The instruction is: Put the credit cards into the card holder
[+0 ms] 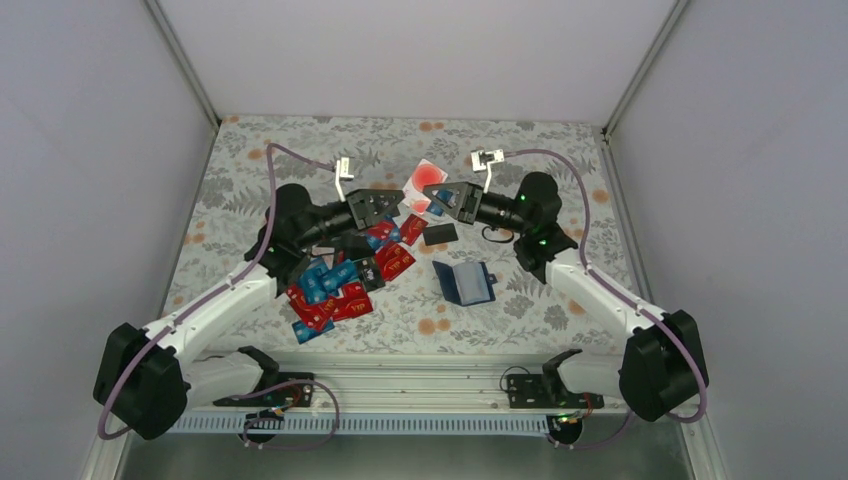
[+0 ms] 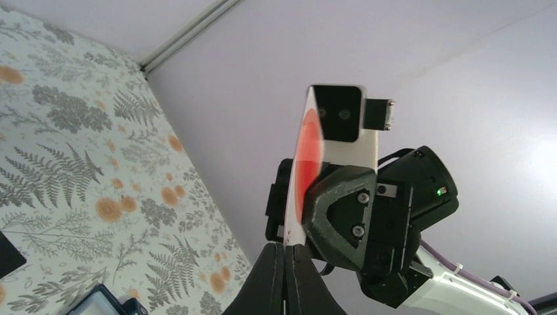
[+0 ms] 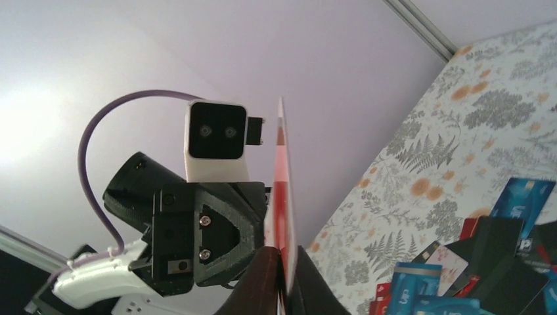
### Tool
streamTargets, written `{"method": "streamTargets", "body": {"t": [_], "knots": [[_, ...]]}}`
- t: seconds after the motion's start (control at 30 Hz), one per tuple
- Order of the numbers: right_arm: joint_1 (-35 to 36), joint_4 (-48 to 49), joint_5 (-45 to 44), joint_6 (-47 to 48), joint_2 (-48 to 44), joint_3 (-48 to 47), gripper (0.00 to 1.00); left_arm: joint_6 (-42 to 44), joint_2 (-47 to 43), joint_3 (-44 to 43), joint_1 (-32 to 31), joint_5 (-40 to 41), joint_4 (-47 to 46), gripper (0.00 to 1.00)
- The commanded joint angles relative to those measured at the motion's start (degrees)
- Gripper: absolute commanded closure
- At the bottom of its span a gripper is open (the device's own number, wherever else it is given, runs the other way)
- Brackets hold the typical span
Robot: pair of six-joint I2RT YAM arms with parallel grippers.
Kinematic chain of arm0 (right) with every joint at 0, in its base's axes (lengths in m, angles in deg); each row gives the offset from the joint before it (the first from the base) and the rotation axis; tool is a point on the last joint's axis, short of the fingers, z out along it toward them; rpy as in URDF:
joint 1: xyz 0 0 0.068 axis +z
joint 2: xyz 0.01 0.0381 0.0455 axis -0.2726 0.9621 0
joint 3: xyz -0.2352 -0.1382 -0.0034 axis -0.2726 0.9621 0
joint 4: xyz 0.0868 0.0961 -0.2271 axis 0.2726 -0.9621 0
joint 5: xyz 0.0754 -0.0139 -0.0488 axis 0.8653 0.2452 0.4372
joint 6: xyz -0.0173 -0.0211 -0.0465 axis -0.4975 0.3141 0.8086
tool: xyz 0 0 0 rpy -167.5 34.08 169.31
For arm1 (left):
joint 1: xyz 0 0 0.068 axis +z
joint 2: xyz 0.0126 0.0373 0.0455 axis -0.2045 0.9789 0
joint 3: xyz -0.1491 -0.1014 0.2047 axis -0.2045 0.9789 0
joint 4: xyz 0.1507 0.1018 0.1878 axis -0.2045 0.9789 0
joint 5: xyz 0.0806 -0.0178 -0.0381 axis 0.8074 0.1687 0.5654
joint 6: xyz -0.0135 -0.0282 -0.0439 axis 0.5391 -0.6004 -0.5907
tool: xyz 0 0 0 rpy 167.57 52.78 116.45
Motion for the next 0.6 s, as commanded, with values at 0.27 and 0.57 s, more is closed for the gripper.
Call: {"method": "streamTargets", "body": {"t": [0.27, 0.57], "knots": [[-2.0, -25.8, 8.6, 19.9, 1.5, -13.4, 0.96, 19.1, -0.6, -5.4, -0.6, -0.9, 16.9, 0.54], [-2.8, -41.0, 23.3, 34.7, 4.8, -14.9, 0.96, 34.5, -3.9, -9.5, -0.5, -7.2, 29.3, 0.43]]}}
